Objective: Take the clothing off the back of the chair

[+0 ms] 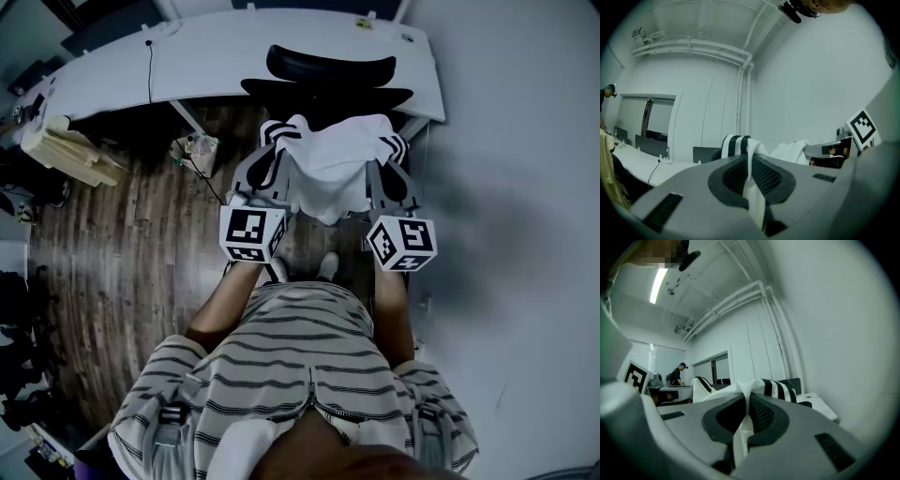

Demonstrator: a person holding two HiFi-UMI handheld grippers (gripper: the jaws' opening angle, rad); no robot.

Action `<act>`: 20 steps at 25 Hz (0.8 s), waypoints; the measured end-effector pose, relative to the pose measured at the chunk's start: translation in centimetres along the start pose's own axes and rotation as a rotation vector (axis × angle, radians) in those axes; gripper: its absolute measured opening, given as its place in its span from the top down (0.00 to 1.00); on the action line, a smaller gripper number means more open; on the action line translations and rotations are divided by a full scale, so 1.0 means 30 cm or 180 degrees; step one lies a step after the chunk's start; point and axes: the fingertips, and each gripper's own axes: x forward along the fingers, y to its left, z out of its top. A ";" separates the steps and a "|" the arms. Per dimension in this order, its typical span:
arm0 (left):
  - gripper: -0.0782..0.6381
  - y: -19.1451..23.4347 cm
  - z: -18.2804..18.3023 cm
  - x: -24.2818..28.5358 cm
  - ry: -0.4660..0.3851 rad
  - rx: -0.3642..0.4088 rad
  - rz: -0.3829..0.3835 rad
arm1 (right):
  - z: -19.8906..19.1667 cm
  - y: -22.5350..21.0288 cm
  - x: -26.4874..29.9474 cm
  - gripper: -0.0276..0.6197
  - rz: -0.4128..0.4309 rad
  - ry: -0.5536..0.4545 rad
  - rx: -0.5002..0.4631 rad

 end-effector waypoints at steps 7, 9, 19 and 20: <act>0.84 -0.016 -0.040 -0.029 0.0017 0.0002 0.0014 | -0.039 0.019 -0.027 0.92 -0.0016 0.0022 -0.0032; 0.84 -0.017 -0.052 -0.036 0.0029 -0.0007 0.0024 | -0.051 0.019 -0.034 0.92 -0.0029 0.0032 -0.0027; 0.84 -0.038 -0.099 -0.059 0.0083 -0.0054 0.0029 | -0.095 0.021 -0.072 0.92 -0.0109 0.0065 -0.0012; 0.84 -0.042 -0.101 -0.059 0.0085 -0.0059 0.0029 | -0.096 0.020 -0.075 0.92 -0.0117 0.0064 -0.0010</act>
